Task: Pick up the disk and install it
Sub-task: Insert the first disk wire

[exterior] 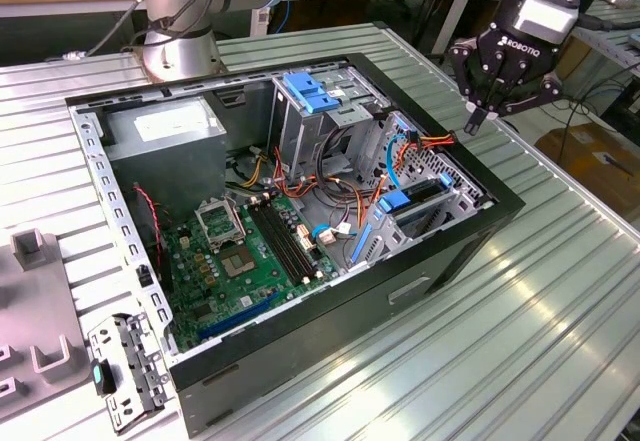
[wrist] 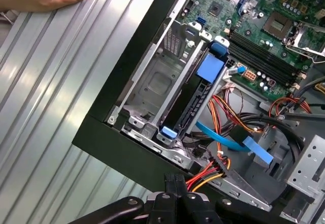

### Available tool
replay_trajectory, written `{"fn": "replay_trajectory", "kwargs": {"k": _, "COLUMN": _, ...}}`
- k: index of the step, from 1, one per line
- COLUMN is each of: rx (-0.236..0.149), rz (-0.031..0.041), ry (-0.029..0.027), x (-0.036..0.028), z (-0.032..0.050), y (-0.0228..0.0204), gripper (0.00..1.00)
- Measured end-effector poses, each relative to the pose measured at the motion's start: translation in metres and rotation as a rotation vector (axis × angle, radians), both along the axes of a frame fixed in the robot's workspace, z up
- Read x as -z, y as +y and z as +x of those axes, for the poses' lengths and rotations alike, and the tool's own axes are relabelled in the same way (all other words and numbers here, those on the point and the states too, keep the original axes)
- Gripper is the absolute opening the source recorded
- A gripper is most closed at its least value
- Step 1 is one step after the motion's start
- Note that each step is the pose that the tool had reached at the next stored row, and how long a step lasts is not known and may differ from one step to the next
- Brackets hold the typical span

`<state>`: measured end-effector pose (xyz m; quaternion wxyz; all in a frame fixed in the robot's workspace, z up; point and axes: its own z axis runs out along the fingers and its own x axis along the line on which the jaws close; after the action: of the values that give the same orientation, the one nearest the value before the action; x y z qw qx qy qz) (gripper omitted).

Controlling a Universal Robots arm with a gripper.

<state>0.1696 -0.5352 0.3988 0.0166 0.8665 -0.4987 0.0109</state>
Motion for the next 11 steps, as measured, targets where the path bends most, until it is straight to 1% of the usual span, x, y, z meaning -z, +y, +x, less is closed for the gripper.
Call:
{"fn": "replay_trajectory", "kwargs": {"k": 2, "rx": -0.001, "rz": 0.0000, "ry": 0.0000, "x": 0.0019, "z": 0.0015, "y": 0.0038, "gripper": 0.11}}
{"fn": "replay_trajectory", "kwargs": {"k": 4, "rx": -0.004, "rz": 0.0002, "ry": 0.0001, "x": 0.0043, "z": 0.0016, "y": 0.0057, "gripper": 0.11}}
{"fn": "replay_trajectory", "kwargs": {"k": 5, "rx": -0.015, "rz": 0.0005, "ry": 0.0001, "x": 0.0058, "z": 0.0016, "y": 0.0062, "gripper": 0.11}}
{"fn": "replay_trajectory", "kwargs": {"k": 11, "rx": -0.127, "rz": 0.0001, "ry": 0.0000, "x": 0.0121, "z": 0.0017, "y": 0.0063, "gripper": 0.11}}
